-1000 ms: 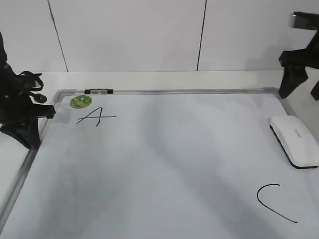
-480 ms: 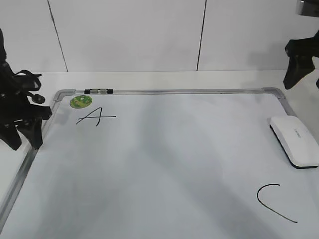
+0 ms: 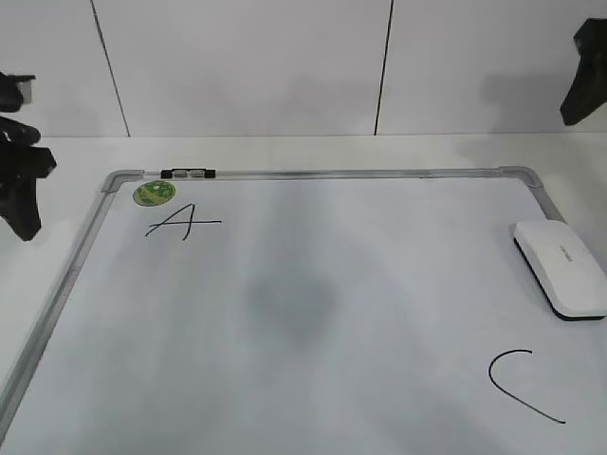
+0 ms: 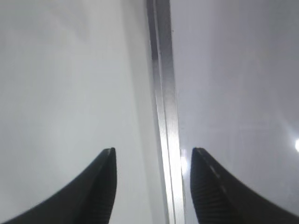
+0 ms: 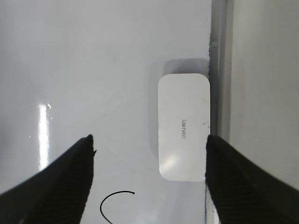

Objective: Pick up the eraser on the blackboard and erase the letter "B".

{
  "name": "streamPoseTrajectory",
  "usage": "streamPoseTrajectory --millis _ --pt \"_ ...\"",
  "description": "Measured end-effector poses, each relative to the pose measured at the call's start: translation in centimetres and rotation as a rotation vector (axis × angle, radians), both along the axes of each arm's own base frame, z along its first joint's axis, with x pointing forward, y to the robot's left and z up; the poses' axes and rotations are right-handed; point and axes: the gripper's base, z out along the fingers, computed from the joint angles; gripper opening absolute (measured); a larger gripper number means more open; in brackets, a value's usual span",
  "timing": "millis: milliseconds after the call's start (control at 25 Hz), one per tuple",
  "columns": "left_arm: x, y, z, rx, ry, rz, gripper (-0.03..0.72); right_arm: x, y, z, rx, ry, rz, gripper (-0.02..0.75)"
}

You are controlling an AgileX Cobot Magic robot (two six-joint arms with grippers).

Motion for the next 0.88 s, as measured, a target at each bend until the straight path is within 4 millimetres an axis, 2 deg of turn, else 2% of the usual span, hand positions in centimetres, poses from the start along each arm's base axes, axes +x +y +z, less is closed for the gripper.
streamPoseTrajectory --millis 240,320,480,560,720,880 --pt "-2.1 0.4 4.9 0.007 -0.129 -0.007 0.33 -3.3 0.1 4.3 0.003 -0.124 0.0 0.592" --pt "-2.9 0.5 6.5 0.003 -0.175 -0.006 0.306 -5.0 0.2 5.7 0.014 -0.17 0.001 0.592" --pt "-5.5 0.7 10.5 -0.009 -0.296 -0.006 0.247 -8.9 0.6 7.2 0.048 -0.222 0.008 0.584" --pt "-6.9 0.8 12.2 -0.014 -0.348 -0.005 0.222 -10.9 0.7 7.3 0.058 -0.234 0.01 0.554" --pt "-9.9 1.1 15.3 -0.024 -0.452 -0.005 0.185 -14.7 0.8 7.6 0.064 -0.275 0.013 0.433" --pt "-13.6 1.5 16.6 -0.03 -0.521 -0.005 0.17 -18.1 0.8 7.8 0.065 -0.327 0.014 0.32"
